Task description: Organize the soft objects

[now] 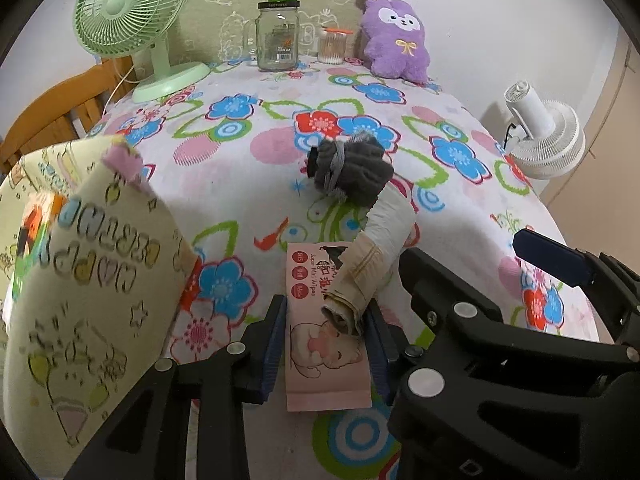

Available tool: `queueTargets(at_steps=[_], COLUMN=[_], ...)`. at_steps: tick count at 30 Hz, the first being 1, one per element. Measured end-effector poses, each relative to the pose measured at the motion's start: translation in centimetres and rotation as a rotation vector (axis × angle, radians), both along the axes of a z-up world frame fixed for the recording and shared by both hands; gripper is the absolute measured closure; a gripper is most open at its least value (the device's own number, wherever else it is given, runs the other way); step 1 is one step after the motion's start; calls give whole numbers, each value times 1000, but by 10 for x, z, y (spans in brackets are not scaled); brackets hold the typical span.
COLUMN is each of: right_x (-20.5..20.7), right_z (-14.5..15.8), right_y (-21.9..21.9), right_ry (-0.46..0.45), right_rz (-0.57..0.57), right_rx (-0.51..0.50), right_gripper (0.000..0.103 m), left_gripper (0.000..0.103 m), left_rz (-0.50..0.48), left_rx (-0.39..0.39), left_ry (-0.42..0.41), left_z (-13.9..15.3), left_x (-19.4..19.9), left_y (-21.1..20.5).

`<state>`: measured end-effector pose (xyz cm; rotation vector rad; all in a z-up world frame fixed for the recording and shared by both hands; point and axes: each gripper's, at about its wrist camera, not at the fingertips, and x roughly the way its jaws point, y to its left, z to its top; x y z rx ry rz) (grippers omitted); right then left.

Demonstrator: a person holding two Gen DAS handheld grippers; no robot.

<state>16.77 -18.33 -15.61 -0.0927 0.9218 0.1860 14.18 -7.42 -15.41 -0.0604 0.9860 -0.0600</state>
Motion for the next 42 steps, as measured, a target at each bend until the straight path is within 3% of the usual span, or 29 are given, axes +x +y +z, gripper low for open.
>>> queueTargets(at_steps=[8, 14, 25, 31, 35, 42], right_x=[21, 45, 80, 92, 96, 92], right_z=[9, 10, -8, -19, -26, -28], right_y=[4, 8, 23, 30, 35, 33], right_ry=[-32, -50, -7, 31, 73, 66], right_rz=[27, 46, 104, 148, 189, 176], right_rx=[-2, -12, 9, 55, 78, 57], right_gripper=[15, 15, 16, 28, 49, 66], left_gripper=[65, 65, 62, 62, 62, 63], left_rz=[27, 34, 86, 90, 85, 75], left_rx=[-9, -11, -14, -4, 11, 20], left_ry=[-3, 47, 60, 49, 42, 38], left_z=[7, -2, -9, -10, -11, -11], left_x=[20, 35, 55, 62, 62, 61], left_y=[4, 7, 15, 17, 16, 14])
